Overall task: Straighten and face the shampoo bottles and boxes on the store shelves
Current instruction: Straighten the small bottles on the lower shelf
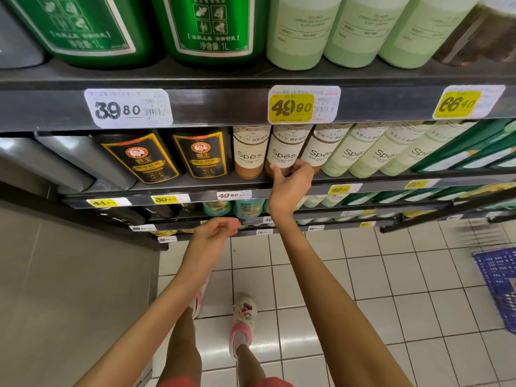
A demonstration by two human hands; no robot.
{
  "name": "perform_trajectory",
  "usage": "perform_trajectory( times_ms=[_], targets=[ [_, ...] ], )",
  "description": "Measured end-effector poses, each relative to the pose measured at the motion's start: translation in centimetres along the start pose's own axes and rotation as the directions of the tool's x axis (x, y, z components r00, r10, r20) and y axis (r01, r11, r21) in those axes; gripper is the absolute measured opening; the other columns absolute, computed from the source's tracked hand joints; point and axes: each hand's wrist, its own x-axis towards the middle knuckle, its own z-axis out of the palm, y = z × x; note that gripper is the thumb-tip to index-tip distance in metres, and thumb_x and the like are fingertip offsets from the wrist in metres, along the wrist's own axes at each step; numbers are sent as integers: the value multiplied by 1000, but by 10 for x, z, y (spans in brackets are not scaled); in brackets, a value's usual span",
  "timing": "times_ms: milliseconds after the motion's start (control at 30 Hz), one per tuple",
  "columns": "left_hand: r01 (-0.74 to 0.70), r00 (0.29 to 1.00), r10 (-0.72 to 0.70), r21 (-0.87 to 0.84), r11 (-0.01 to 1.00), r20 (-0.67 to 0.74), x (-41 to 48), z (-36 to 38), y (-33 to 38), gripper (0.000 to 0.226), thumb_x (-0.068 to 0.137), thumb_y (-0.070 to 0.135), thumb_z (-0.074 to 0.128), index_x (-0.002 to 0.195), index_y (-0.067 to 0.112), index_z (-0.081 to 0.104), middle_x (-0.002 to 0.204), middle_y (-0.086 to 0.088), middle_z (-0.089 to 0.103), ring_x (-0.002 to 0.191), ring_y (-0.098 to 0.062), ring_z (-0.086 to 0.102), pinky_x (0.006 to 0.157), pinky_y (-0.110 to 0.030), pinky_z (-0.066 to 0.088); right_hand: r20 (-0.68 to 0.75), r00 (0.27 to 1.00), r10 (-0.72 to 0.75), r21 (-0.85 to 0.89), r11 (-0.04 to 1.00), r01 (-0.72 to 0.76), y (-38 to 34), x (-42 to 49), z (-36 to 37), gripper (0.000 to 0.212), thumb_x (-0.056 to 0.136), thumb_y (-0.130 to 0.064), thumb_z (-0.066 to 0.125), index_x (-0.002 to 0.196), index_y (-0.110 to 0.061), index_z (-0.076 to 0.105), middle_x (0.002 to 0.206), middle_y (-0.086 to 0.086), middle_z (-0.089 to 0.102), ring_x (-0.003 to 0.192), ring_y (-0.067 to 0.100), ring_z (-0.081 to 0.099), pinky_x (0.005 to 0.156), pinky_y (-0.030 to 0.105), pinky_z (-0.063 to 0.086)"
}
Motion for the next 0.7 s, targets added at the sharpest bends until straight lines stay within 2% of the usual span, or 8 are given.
perform_trajectory(
  times_ms=[67, 167, 267, 367, 433, 533, 600, 700],
  targets=[
    [0, 1000, 0, 10, 1000, 21, -3, 3, -1, 24, 95, 4, 42, 99, 13, 64, 105, -3, 66, 99, -12, 61, 92, -19, 42, 44, 999, -12, 0, 1000, 12, -1, 1, -4, 44, 77, -8, 75, 112, 5, 51, 113, 18, 53, 104, 29, 53, 90, 29, 42],
    [-1, 998, 1, 9, 1000, 57, -11, 5, 0, 26, 94, 6, 44, 91, 22, 63, 100, 2, 66, 95, -7, 60, 83, -13, 41, 79, 989, -126, 29, 992, 124, -5, -2, -28, 46, 81, -8, 71, 120, 4, 49, 116, 17, 51, 108, 25, 51, 92, 19, 39],
    [-7, 998, 7, 1, 1000, 68, -17, 4, 5, 25, 94, 5, 44, 93, 19, 64, 102, -1, 67, 98, -11, 61, 91, -21, 40, 13, 942, -335, 44, 942, 334, -19, 11, -62, 56, 83, -8, 69, 129, 6, 41, 124, 18, 48, 120, 26, 46, 106, 27, 35],
    [-22, 998, 22, -17, 1000, 55, -20, 2, 10, 22, 93, 1, 45, 96, 12, 64, 106, -7, 65, 101, -14, 59, 88, -16, 41, 52, 876, -479, -21, 876, 481, -38, 37, -85, 58, 83, -10, 69, 129, 8, 38, 124, 19, 44, 120, 27, 42, 108, 28, 31],
    [-36, 998, 37, -9, 999, 45, -23, 1, 12, 21, 93, 2, 46, 99, 11, 64, 106, -6, 66, 103, -14, 59, 83, -13, 42, 128, 848, -514, -37, 852, 522, -48, 47, -92, 58, 83, -10, 69, 129, 7, 38, 125, 19, 43, 121, 25, 40, 107, 23, 27],
    [-45, 998, 46, -17, 999, 33, -29, -2, 10, 21, 93, 2, 46, 104, 7, 64, 108, -7, 66, 108, -18, 59, 92, -20, 39, 238, 822, -516, -107, 828, 551, -53, 57, -95, 51, 83, -8, 68, 125, 7, 44, 125, 21, 48, 121, 26, 43, 103, 24, 29],
    [-48, 998, 48, -22, 999, 28, -34, -6, 8, 22, 93, 3, 45, 106, 5, 64, 112, -8, 65, 109, -18, 58, 95, -22, 39, 285, 838, -466, -195, 828, 526, -55, 63, -94, 36, 86, -13, 68, 110, 8, 52, 111, 24, 55, 108, 34, 50, 90, 30, 36],
    [-47, 999, 48, -33, 998, 22, -39, -11, 2, 24, 94, 5, 44, 109, 5, 63, 114, -8, 65, 110, -18, 58, 99, -26, 39, 289, 855, -430, -250, 829, 501, -53, 65, -91, 24, 88, -17, 66, 96, 2, 53, 94, 22, 52, 90, 31, 48, 78, 33, 35]
  ],
)
